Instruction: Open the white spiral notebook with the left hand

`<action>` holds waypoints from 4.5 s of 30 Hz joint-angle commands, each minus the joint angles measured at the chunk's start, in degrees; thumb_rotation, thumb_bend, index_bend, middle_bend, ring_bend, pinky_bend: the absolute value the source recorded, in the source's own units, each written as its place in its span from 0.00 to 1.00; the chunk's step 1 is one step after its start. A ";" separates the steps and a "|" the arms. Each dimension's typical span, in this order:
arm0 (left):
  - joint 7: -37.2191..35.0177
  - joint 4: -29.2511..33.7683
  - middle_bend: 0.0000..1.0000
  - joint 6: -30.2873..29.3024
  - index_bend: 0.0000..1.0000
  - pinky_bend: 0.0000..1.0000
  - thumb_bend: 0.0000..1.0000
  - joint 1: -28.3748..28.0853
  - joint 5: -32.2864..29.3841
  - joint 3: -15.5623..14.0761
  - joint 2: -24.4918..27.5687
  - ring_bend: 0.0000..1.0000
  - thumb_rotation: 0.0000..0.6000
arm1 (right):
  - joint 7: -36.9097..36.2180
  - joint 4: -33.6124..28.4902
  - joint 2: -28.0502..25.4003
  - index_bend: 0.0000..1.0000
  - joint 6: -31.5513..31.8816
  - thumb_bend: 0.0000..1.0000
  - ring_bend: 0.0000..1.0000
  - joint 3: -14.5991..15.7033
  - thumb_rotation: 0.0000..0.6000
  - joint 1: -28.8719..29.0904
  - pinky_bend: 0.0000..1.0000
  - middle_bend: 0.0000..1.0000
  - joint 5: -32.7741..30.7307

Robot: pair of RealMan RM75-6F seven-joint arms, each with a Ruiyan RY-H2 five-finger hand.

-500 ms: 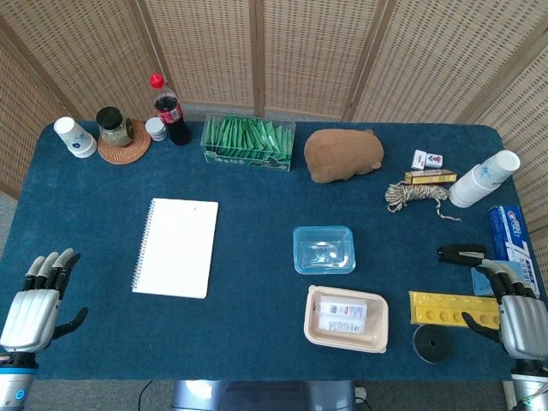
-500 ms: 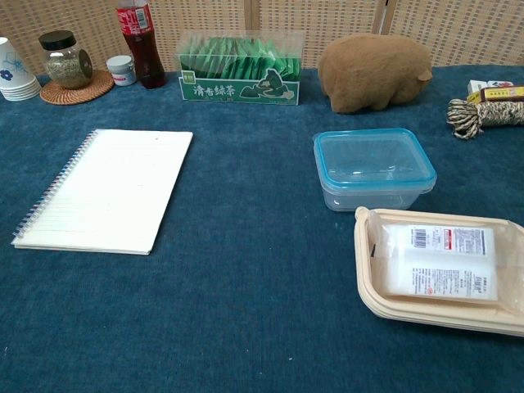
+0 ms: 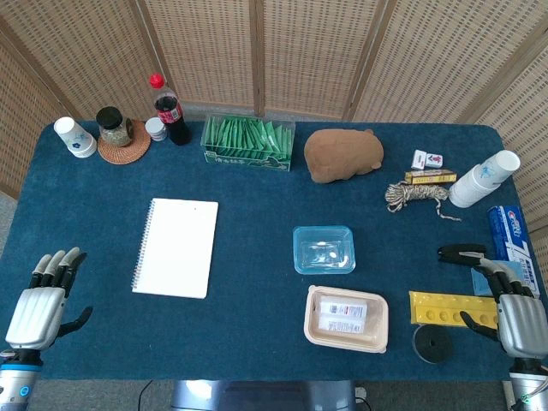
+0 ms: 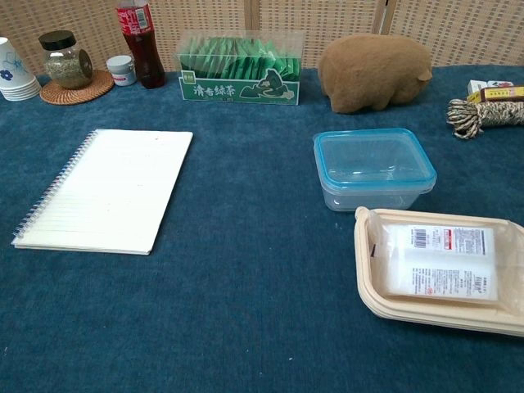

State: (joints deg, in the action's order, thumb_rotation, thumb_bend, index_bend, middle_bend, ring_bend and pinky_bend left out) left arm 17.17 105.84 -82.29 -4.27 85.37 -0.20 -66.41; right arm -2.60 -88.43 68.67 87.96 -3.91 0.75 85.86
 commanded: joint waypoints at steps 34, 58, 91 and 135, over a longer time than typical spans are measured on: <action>14.55 -5.82 0.00 20.43 0.00 0.00 0.24 -16.90 -5.69 3.40 -16.14 0.00 1.00 | -2.02 1.38 -0.47 0.22 0.87 0.19 0.16 -0.12 1.00 -1.80 0.26 0.21 -2.01; 18.89 -13.09 0.00 22.74 0.00 0.00 0.24 -21.74 -12.35 3.51 -23.82 0.00 1.00 | -4.23 2.72 -0.98 0.22 2.68 0.18 0.16 -0.19 1.00 -3.62 0.26 0.21 -2.35; 15.79 -18.16 0.01 19.14 0.00 0.00 0.40 -23.19 -9.34 2.09 -26.84 0.00 1.00 | -6.67 4.96 0.02 0.22 4.22 0.19 0.16 -0.91 1.00 -4.38 0.26 0.21 -1.75; 6.22 -18.76 0.24 -8.63 0.50 0.18 0.46 -9.83 -2.81 5.25 -29.31 0.12 1.00 | -10.79 7.51 0.85 0.21 5.90 0.18 0.16 -2.00 1.00 -4.76 0.26 0.21 -0.95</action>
State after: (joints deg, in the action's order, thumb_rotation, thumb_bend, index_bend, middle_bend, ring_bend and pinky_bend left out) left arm 23.74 86.98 -90.57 -14.44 82.55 4.97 -95.85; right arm -13.39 -80.92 69.51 93.86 -5.91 -4.02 84.91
